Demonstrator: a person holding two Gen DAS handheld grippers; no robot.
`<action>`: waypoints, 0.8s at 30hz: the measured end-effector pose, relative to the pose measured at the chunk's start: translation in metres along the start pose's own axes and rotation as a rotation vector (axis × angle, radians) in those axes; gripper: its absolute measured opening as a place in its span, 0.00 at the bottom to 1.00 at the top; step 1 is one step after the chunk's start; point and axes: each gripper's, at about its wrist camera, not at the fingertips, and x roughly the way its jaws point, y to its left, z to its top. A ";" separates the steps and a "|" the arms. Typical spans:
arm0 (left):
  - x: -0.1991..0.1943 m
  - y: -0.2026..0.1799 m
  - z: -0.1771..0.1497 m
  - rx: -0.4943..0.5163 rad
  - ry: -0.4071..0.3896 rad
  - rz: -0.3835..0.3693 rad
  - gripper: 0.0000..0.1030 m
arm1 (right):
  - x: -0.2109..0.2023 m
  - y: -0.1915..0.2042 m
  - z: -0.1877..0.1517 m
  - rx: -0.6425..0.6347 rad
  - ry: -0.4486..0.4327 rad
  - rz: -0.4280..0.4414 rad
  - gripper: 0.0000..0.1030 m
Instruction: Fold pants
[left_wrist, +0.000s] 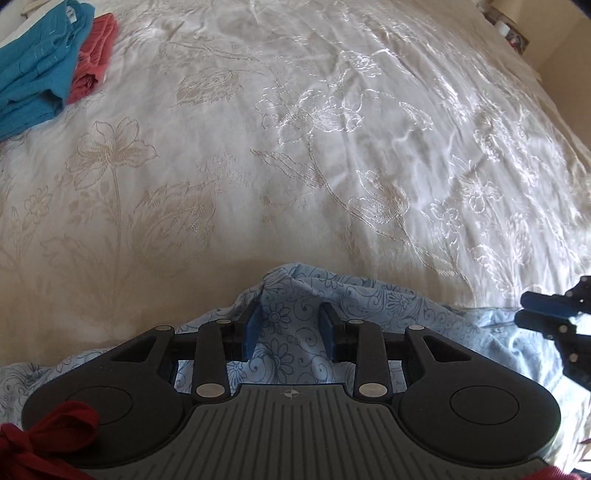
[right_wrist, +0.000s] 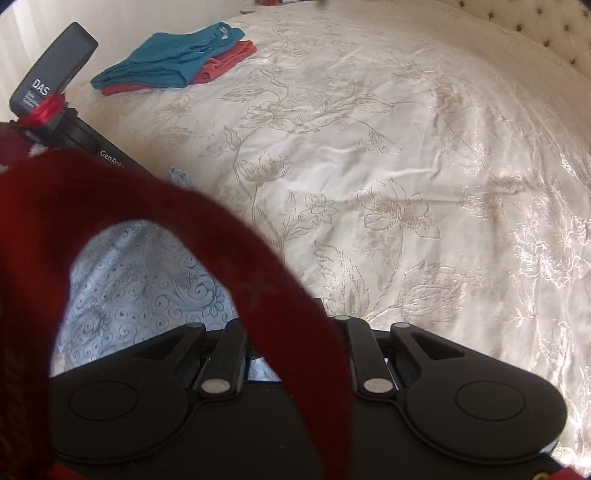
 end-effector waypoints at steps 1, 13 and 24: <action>0.000 -0.002 -0.002 0.007 0.000 0.003 0.32 | -0.001 -0.003 -0.001 -0.021 0.013 0.011 0.21; 0.000 0.002 0.000 -0.005 0.011 -0.001 0.32 | 0.010 -0.002 -0.014 -0.204 0.105 0.126 0.19; 0.000 0.000 0.001 0.005 0.020 0.000 0.32 | 0.009 -0.012 -0.016 -0.060 0.075 0.003 0.09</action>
